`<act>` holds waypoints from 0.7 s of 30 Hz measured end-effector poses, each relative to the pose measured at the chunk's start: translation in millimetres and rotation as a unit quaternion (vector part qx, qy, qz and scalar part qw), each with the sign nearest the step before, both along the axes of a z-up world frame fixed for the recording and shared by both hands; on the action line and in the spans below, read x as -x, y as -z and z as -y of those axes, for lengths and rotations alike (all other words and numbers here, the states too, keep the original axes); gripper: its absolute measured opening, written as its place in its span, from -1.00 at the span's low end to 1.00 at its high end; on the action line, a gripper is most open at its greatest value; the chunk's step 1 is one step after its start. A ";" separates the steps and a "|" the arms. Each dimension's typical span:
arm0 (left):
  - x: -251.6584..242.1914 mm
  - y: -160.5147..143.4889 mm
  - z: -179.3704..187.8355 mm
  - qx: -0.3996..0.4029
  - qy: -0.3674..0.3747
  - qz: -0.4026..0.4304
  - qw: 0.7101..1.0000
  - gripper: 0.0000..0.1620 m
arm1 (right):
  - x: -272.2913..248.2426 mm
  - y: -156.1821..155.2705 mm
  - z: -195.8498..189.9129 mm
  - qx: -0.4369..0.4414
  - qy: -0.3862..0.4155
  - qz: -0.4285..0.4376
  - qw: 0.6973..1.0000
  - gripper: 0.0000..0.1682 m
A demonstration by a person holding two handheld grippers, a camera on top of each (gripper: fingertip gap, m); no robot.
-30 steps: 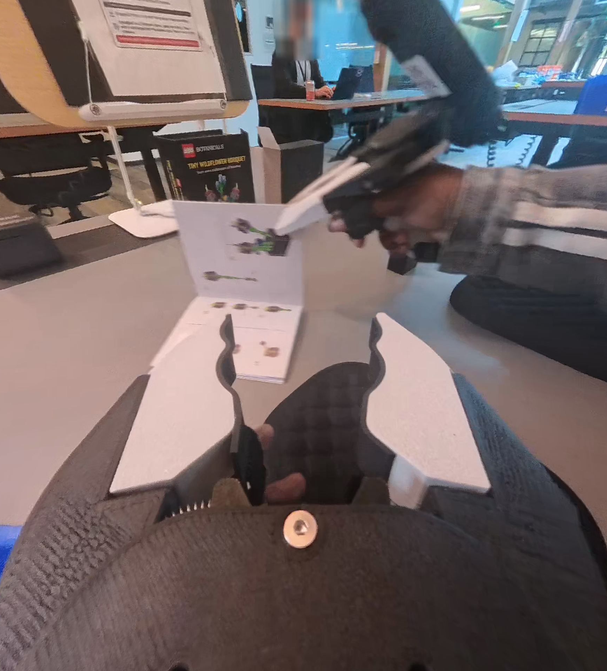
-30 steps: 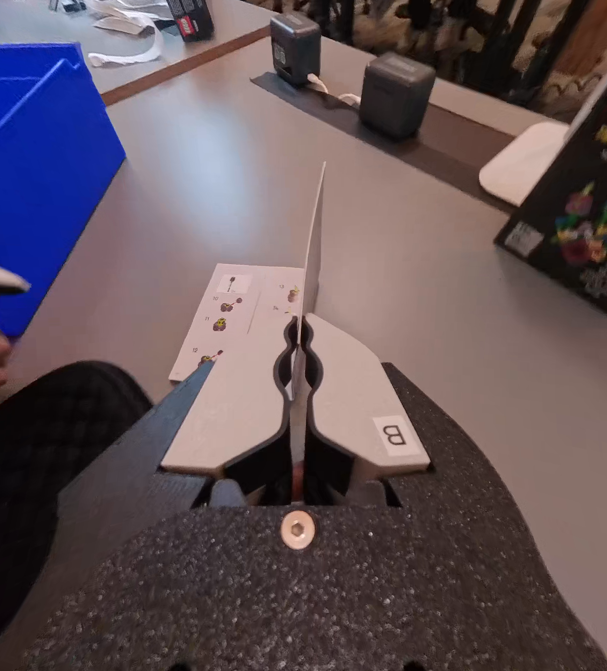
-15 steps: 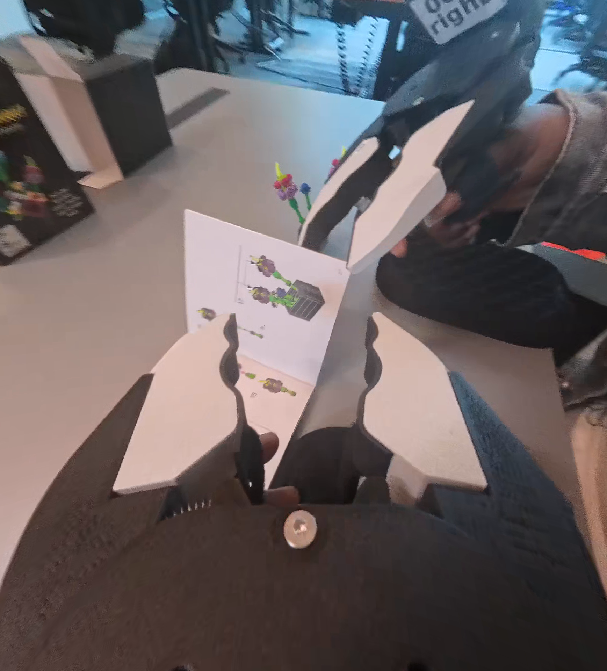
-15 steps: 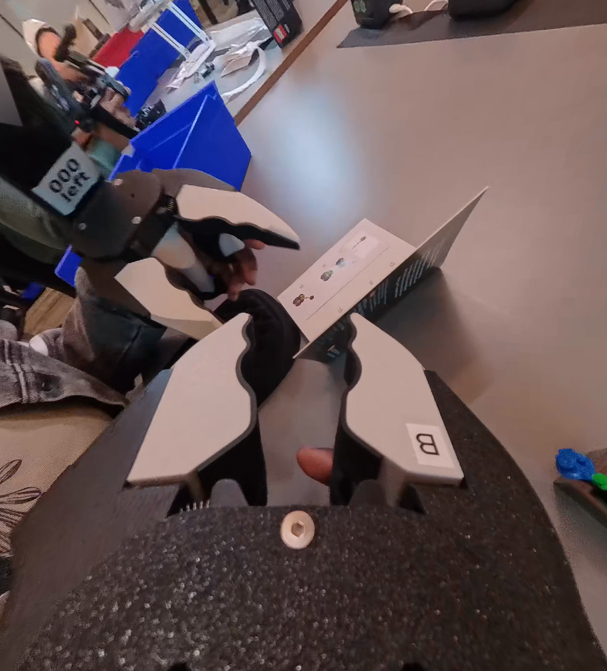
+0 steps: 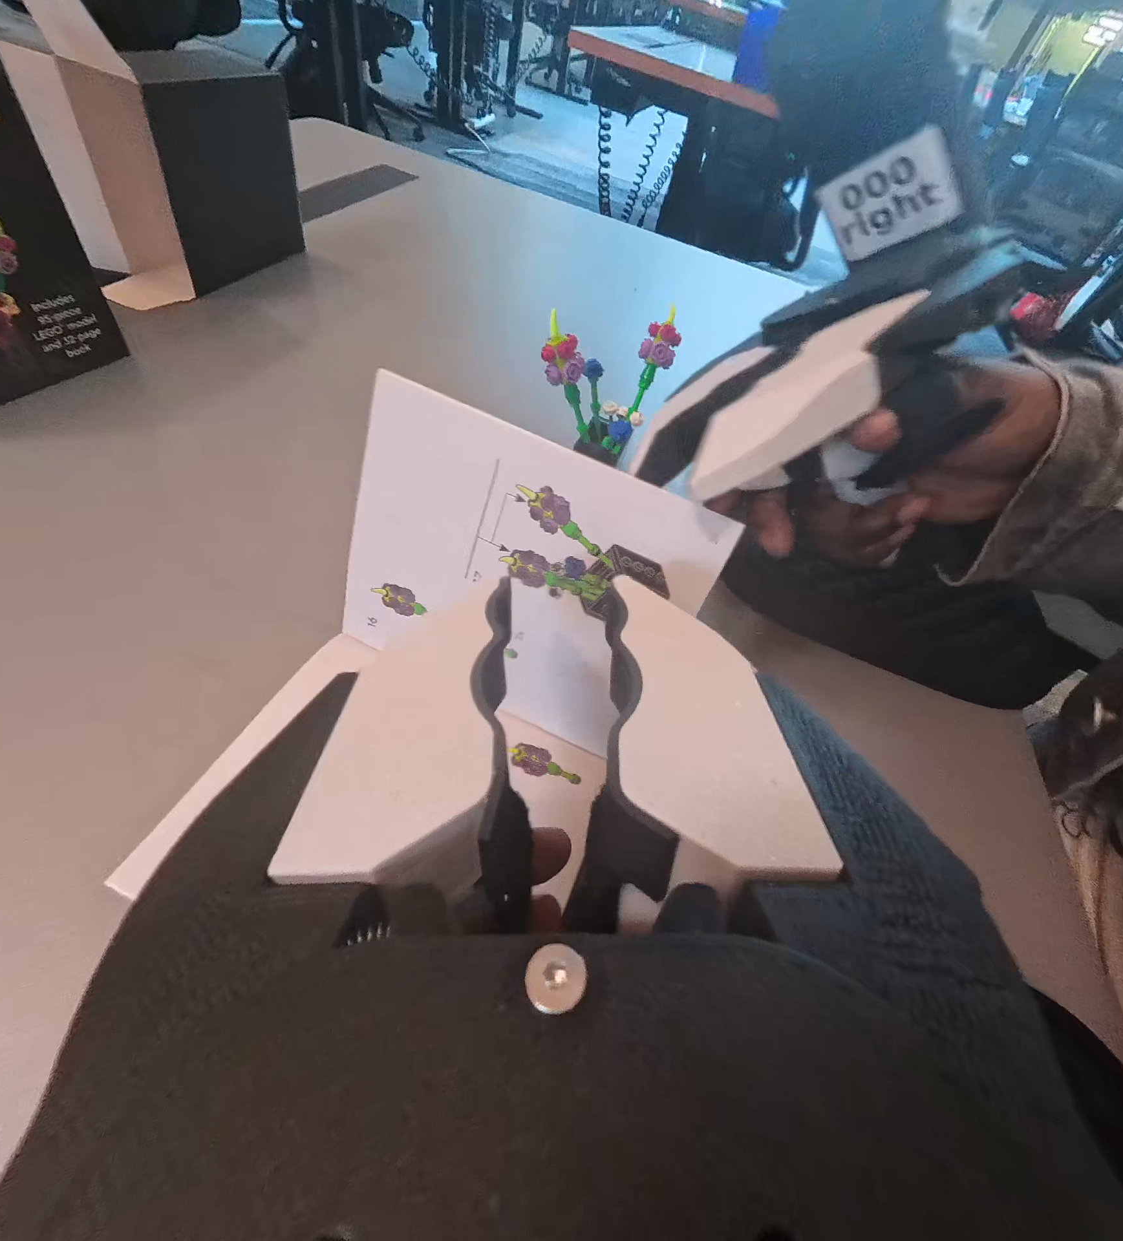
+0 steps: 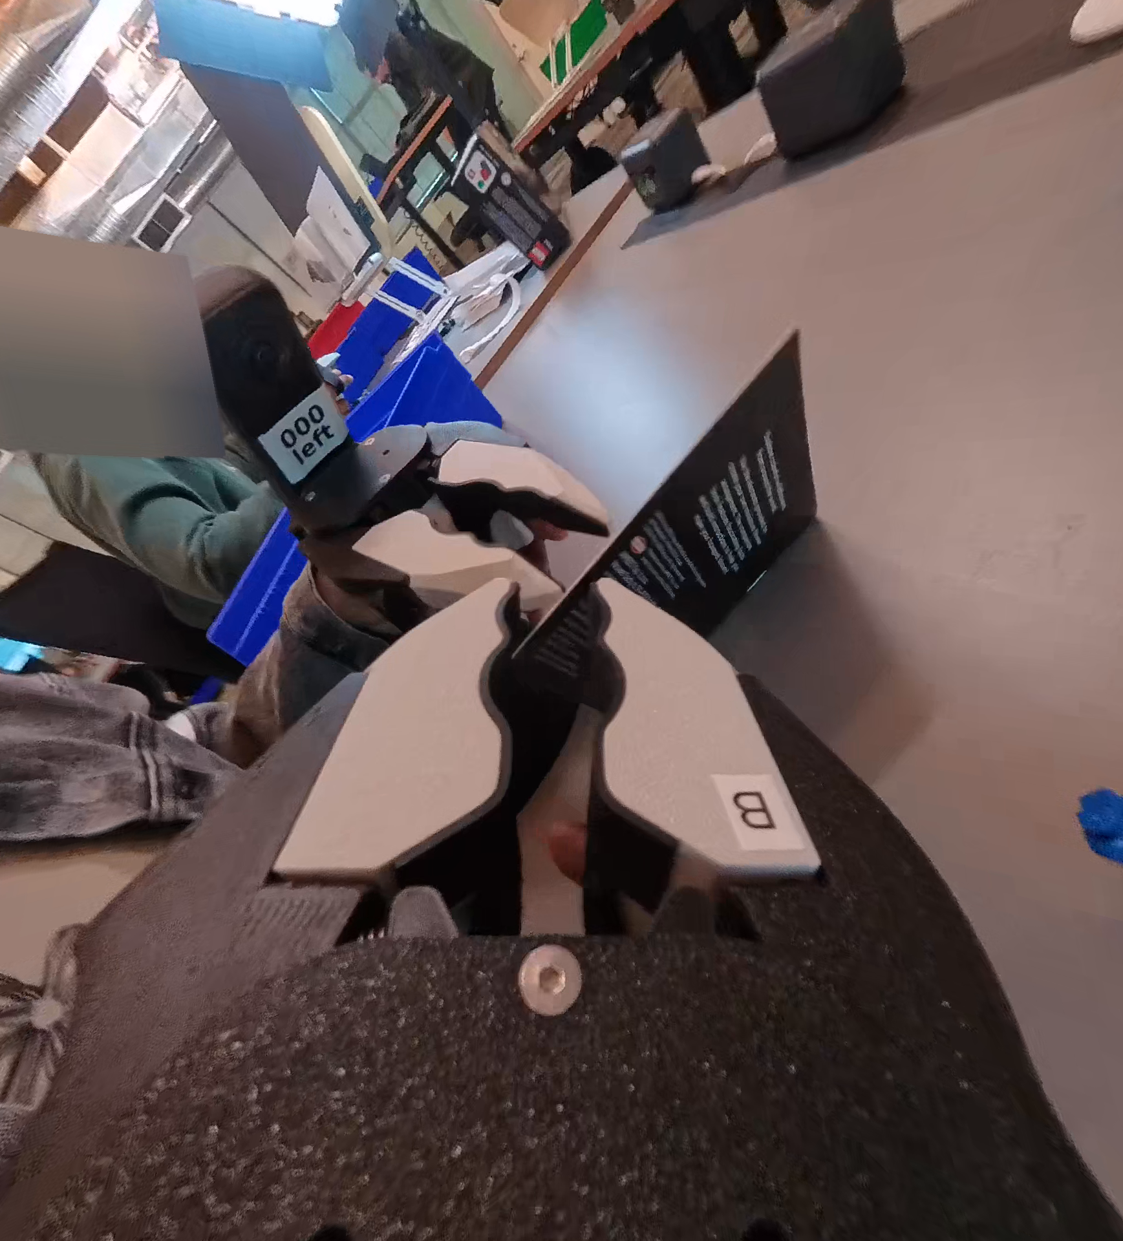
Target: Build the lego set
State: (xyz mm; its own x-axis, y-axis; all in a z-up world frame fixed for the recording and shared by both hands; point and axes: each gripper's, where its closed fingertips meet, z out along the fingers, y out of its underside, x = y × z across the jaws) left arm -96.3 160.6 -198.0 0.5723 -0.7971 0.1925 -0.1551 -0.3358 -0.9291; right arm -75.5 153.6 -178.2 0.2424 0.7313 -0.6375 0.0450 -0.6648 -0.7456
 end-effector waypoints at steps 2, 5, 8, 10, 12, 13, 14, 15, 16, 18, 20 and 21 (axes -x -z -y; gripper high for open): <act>2.9 -3.2 -2.2 -0.010 -0.010 0.008 1.000 -0.68 | -13.3 -3.8 7.3 -0.072 0.016 0.012 0.997 -0.68; 5.2 -4.8 -3.9 -0.024 -0.020 0.007 0.999 -0.65 | -55.0 14.9 10.1 -0.145 0.070 0.137 0.977 -0.46; 3.7 -4.1 -3.7 -0.036 -0.021 -0.005 0.999 -0.63 | -119.0 34.9 -6.9 -0.193 0.169 0.299 0.919 -0.19; 1.9 -2.3 -2.6 -0.040 -0.017 -0.016 0.999 -0.61 | -146.1 43.8 -21.8 -0.201 0.198 0.350 0.893 -0.12; 1.1 -0.9 -2.6 -0.044 -0.016 -0.025 0.999 -0.59 | -144.9 46.7 -36.2 -0.199 0.195 0.326 0.904 -0.20; 1.1 -0.6 -3.1 -0.046 -0.018 -0.027 0.998 -0.59 | -142.3 49.5 -43.4 -0.201 0.181 0.315 0.910 -0.24; 1.5 -0.8 -3.8 -0.050 -0.020 -0.028 0.998 -0.58 | -140.7 53.3 -50.7 -0.208 0.164 0.312 0.912 -0.26; 2.4 -1.0 -4.8 -0.054 -0.025 -0.029 0.998 -0.58 | -139.6 56.0 -57.1 -0.225 0.138 0.306 0.915 -0.26; 2.9 -1.4 -5.5 -0.057 -0.029 -0.029 0.998 -0.58 | -133.7 56.8 -57.8 -0.253 0.088 0.282 0.921 -0.29; 4.0 -2.9 -6.1 -0.063 -0.031 -0.027 0.997 -0.58 | -132.4 58.2 -62.5 -0.289 0.013 0.235 0.928 -0.28; 5.4 -4.9 -6.1 -0.068 -0.038 -0.023 0.997 -0.57 | -137.0 57.8 -68.8 -0.318 -0.050 0.195 0.926 -0.33; 6.4 -5.8 -6.1 -0.070 -0.041 -0.023 0.996 -0.57 | -137.8 57.1 -68.4 -0.333 -0.090 0.179 0.921 -0.37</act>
